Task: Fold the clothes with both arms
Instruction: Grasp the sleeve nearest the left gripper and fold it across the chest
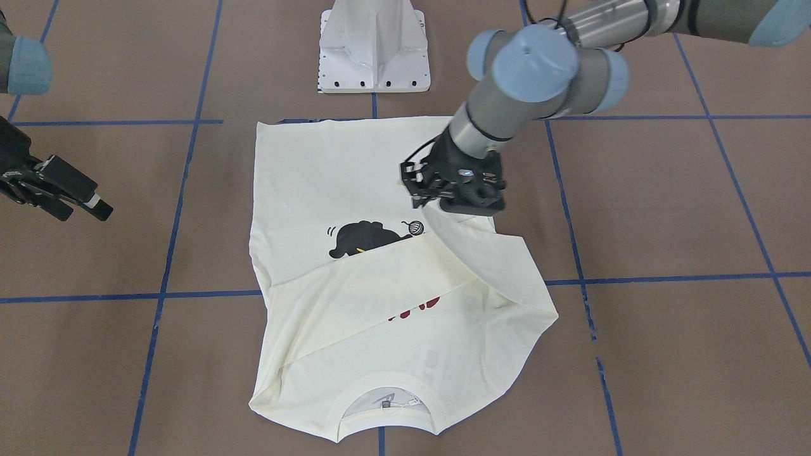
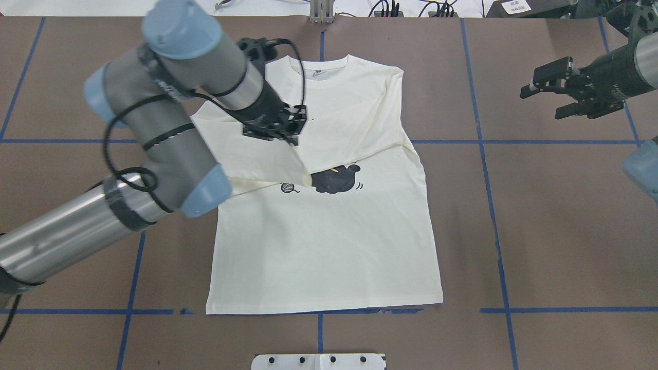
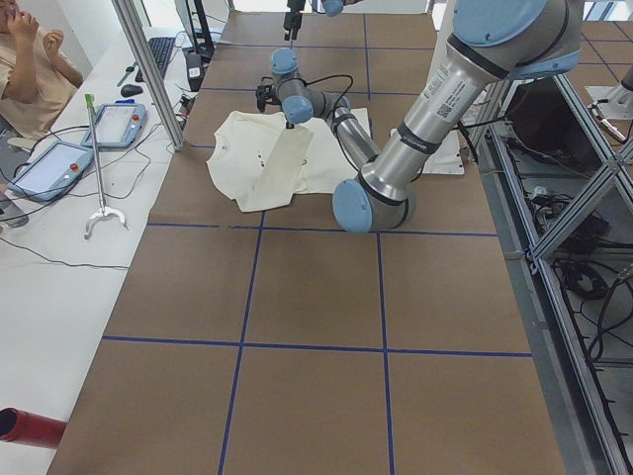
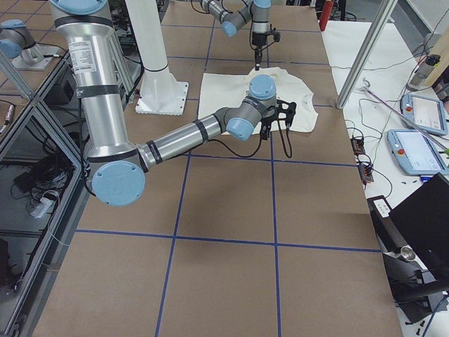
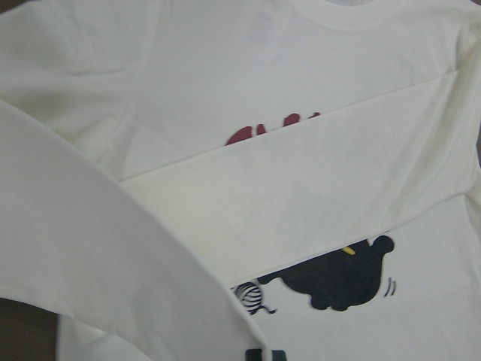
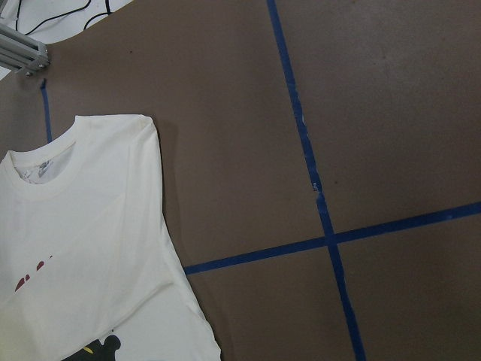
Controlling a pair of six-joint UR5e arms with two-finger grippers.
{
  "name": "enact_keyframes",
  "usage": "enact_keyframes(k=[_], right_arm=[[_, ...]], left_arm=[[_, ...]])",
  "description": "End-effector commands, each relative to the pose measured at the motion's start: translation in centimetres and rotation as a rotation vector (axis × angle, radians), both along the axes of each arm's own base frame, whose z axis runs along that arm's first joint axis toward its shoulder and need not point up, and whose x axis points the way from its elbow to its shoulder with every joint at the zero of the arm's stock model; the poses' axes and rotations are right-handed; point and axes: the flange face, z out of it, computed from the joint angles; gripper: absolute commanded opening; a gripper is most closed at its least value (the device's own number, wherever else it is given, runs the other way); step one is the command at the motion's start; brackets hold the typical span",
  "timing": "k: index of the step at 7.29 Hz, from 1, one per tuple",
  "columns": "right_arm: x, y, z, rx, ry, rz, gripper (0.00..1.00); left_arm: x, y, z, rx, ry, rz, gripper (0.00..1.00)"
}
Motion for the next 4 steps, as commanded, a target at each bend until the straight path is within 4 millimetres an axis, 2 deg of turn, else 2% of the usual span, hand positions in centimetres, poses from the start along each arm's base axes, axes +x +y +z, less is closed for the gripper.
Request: enact_keyframes(k=[1,2,3,4], right_arm=[[0.9,1.2,0.5,0.003,0.001,0.000,1.00],[1.0,1.4,0.7,0.000,0.002,0.000,1.00],[1.1,1.5,0.9,-0.002,0.004,0.001,1.00],[1.0,1.5,1.1,-0.006,0.007,0.001,1.00]], left_arm=[[13.0,2.4,-5.5,0.042,0.045,-0.037,0.00],[15.3,3.2,-6.1,0.036,0.071,-0.034,0.00],[17.7,2.8,-7.8,0.030,0.051,-0.037,0.24],[17.8,2.5,-8.0,0.051,0.079,-0.059,0.73]])
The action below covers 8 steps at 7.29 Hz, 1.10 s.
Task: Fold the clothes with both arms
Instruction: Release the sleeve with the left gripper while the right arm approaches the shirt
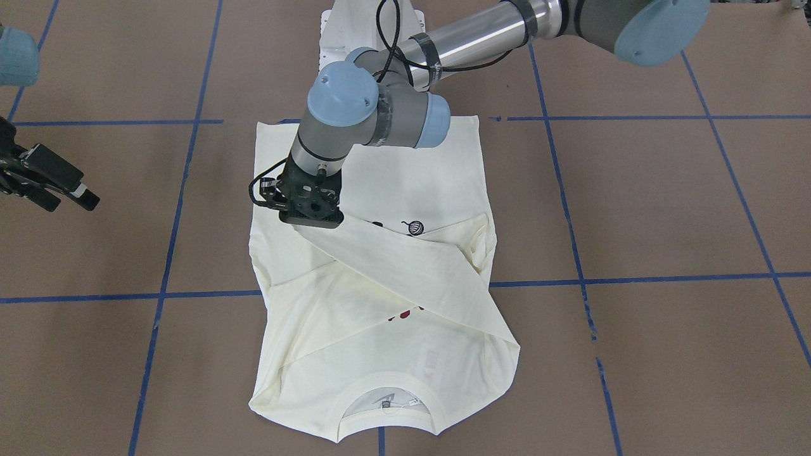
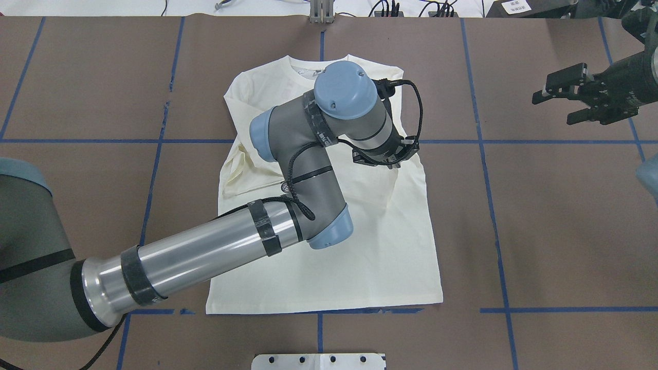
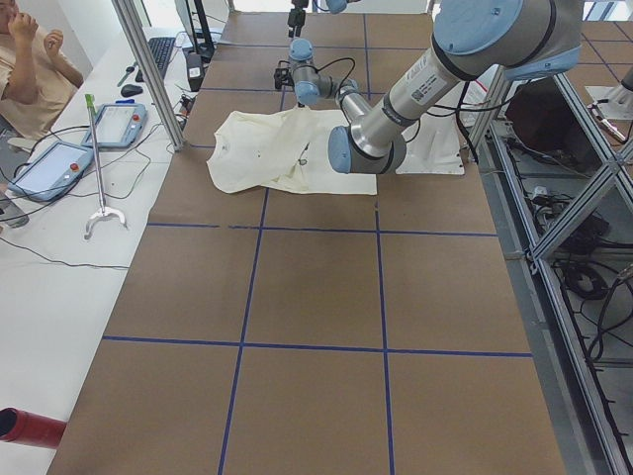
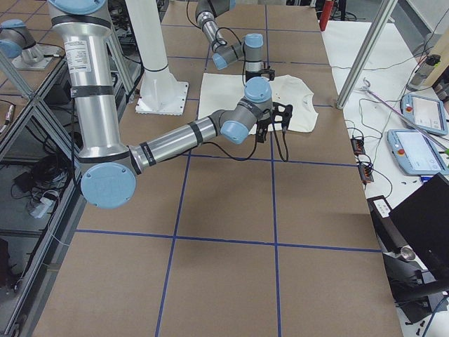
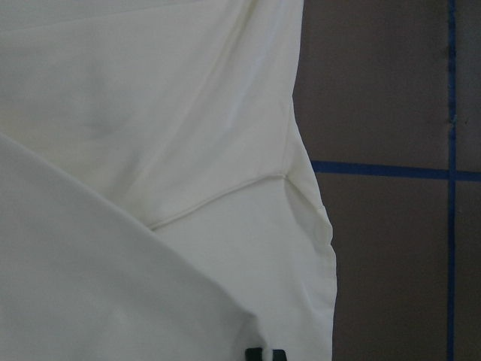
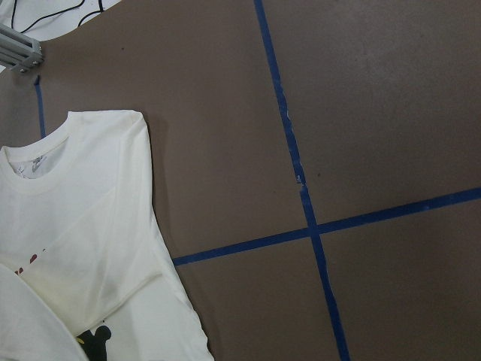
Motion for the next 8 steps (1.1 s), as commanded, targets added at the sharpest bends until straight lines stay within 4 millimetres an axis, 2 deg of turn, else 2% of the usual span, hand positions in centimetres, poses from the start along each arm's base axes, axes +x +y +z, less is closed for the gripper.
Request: enact_keyframes(k=[1,2,3,4,5,6,7,8], right_arm=[[-0.7,0.2,0.2,-0.012,0.001,-0.004,1.00],[-2.3,0.7,0.2,-0.015,0.003,-0.029,1.00],[-5.0,1.5,-0.3,-0.008,0.008,-0.059,1.00],[-8.8,3.0,-0.8,-0.028,0.029,-0.046,1.00],[-14.9,6.6,-1.9,-0.027,0.049,-0.061,1.00],[-20.3,11.0,-3.8,-0.024,0.058,-0.021,1.00],[-24.8,15.5,-4.8,-0.046,0.055,0.025,0.99],[-27.8,19.4,-4.9,-0.025,0.068,0.027,0.98]], left_arm=[[0.9,-0.3,-0.9,0.001,0.047,-0.033,0.79],[-0.5,-1.0,-2.0,-0.045,0.097,-0.070,0.85],[-3.5,-2.3,-0.5,-0.051,0.105,-0.098,0.85],[-7.3,-2.7,3.6,-0.035,0.104,-0.120,0.85],[-11.2,-1.5,8.8,-0.001,0.082,-0.085,0.85],[-15.6,0.0,12.2,0.057,0.059,-0.076,0.85],[-19.9,1.4,14.6,0.093,0.055,-0.074,0.83],[-22.0,2.3,17.1,0.072,0.046,-0.051,0.83]])
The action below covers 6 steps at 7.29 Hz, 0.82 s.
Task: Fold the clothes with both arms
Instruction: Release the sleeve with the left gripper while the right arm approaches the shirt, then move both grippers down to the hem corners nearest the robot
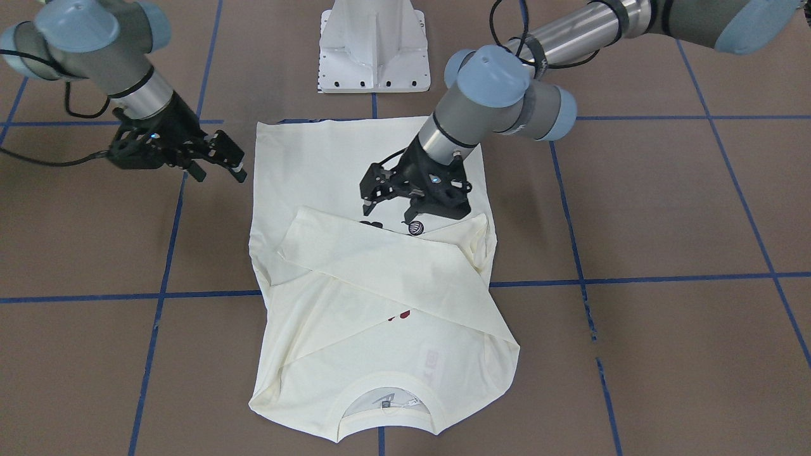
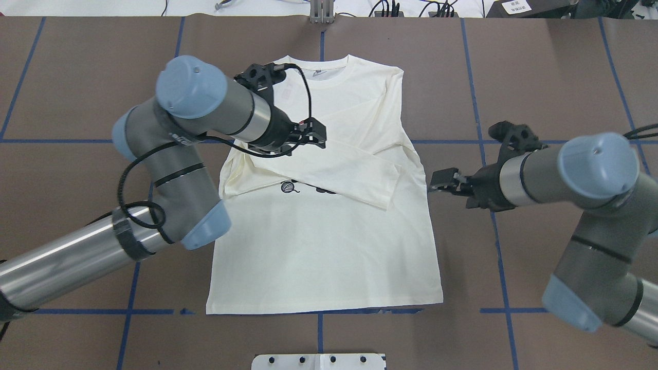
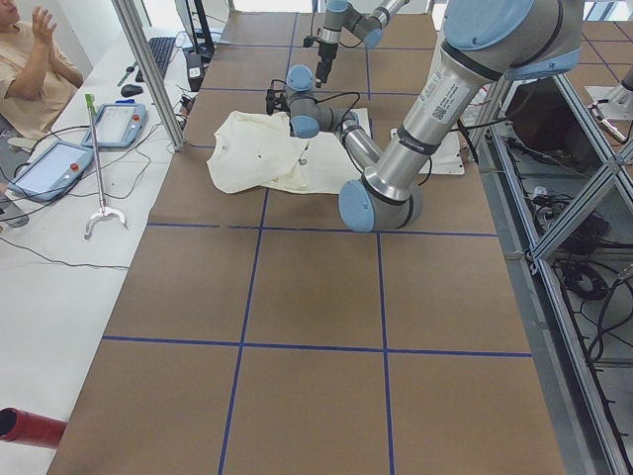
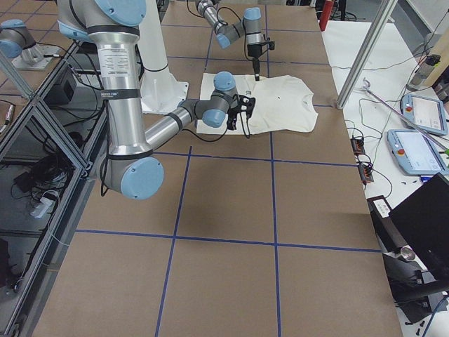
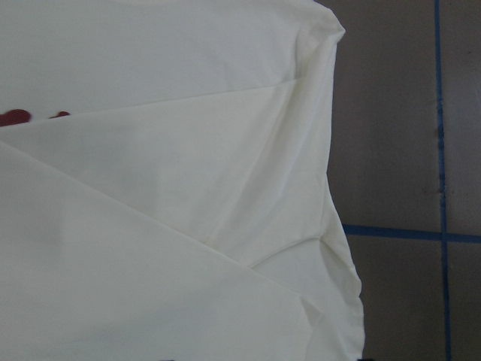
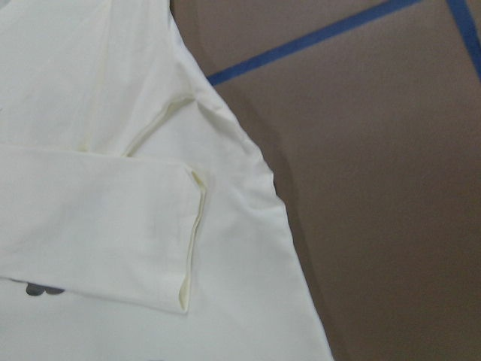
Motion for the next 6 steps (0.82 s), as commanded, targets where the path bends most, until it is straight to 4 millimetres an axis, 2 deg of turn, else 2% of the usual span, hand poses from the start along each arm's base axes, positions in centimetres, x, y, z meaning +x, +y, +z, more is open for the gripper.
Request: enact_keyframes(k=[1,2,3,4,6], right_arm=[[-6.1,8.1,-1.0,0.020,0.073,0.009,0.94],[-6.6,9.5,-1.5,-0.056,0.083,0.044,0.89],[-8.4,12.5,-0.7,-0.067,0.102,0.077,0.88],[-9.4,14.3,-0.3,-0.021,0.147,0.100,0.86],[-9.5,15.1,0.9,-0.026,0.191,0.087,0.80]], left_arm=[[-4.3,1.4,3.6,-0.004,-0.017,0.006,0.83],[-4.4,1.5,4.3,-0.008,-0.019,0.007,0.84],[-4.4,1.5,4.2,-0.008,-0.018,0.005,0.85],[-4.4,1.5,4.3,-0.009,-0.017,0.004,0.86],[-4.0,1.5,4.7,-0.016,-0.024,0.007,0.88]])
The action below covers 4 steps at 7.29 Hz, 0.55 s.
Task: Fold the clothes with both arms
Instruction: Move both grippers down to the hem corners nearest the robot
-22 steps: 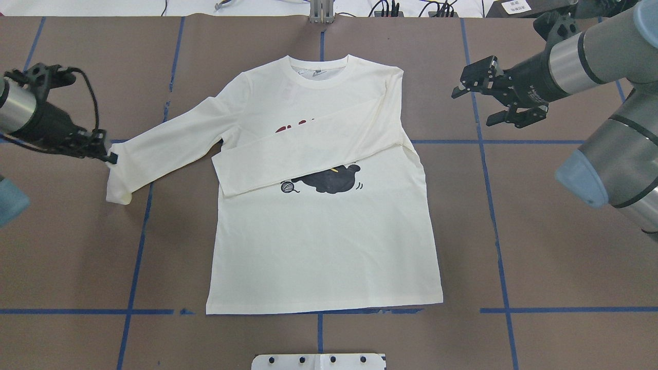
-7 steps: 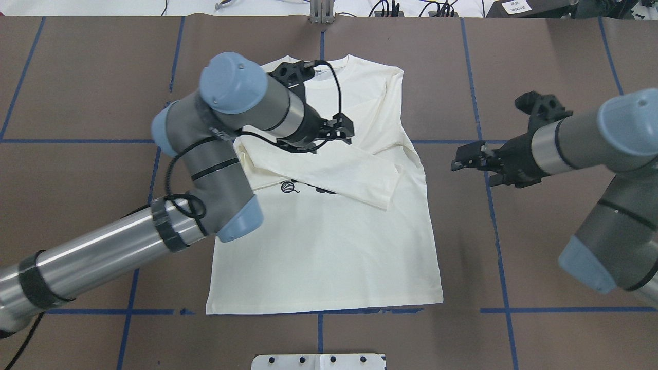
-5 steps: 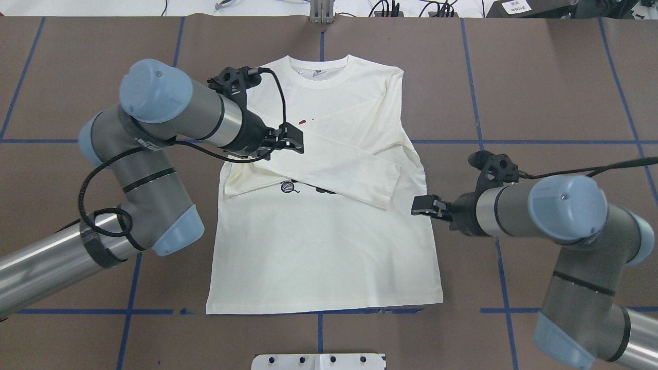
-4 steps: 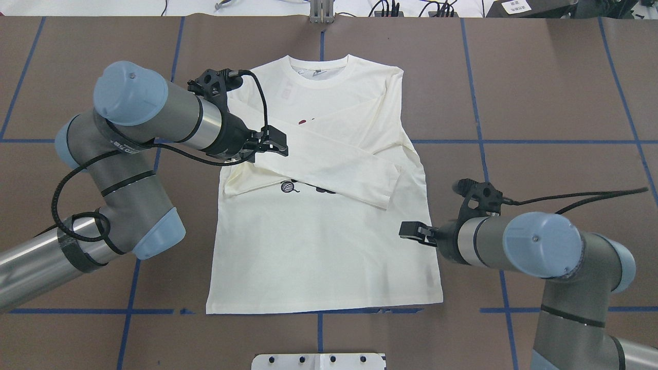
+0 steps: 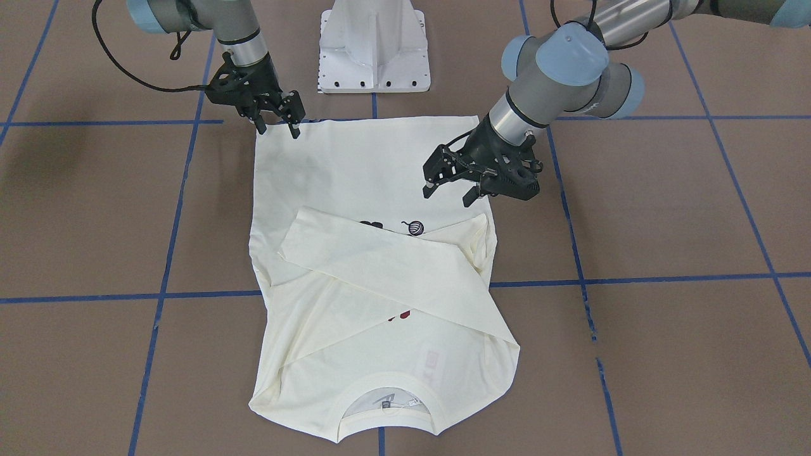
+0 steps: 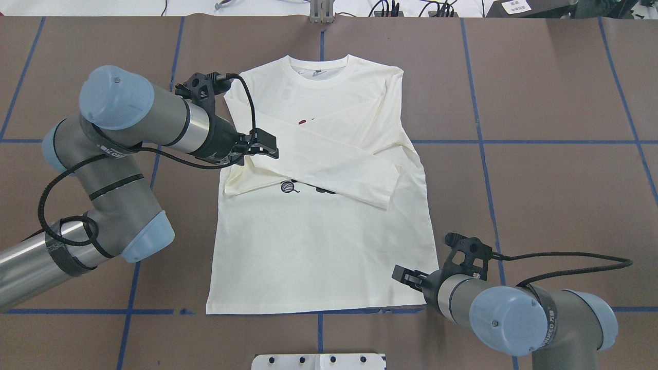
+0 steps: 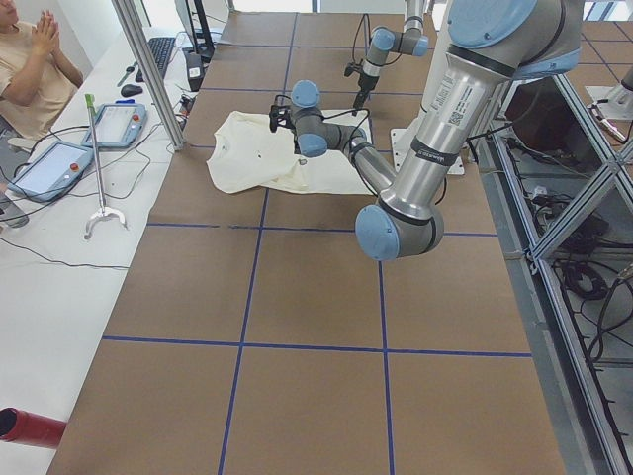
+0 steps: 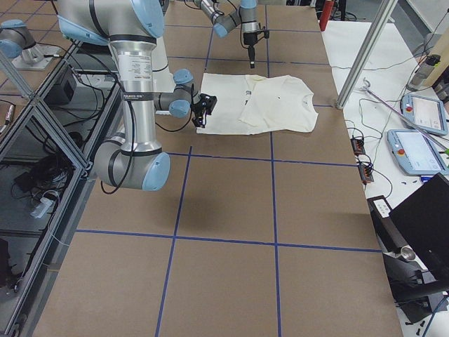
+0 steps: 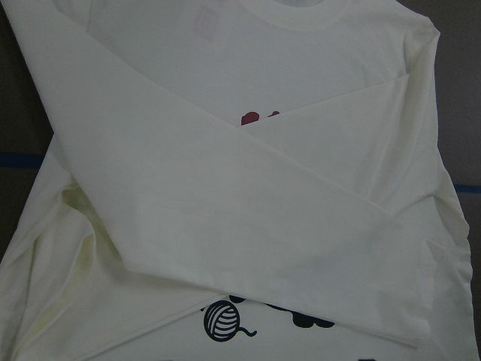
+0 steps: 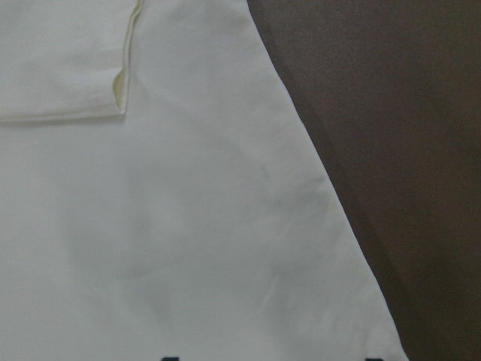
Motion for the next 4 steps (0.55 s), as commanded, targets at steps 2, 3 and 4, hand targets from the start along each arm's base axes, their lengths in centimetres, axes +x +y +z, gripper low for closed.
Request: enact_keyframes(k=[2,3,4], right_arm=[[-0.1,1.0,1.6,-0.023,0.068,0.009,0.74],[1.1,1.3,2.1,-0.026,0.077,0.004,0.70],[2.0,1.8,2.5,-0.028,0.083,-0.003,0.70]], left_arm=[[0.3,0.1,0.3,-0.008,-0.005,0.002,0.90],[0.3,0.0,0.5,-0.010,-0.007,0.002,0.90],[0.4,0.0,0.5,-0.011,-0.008,0.003,0.91]])
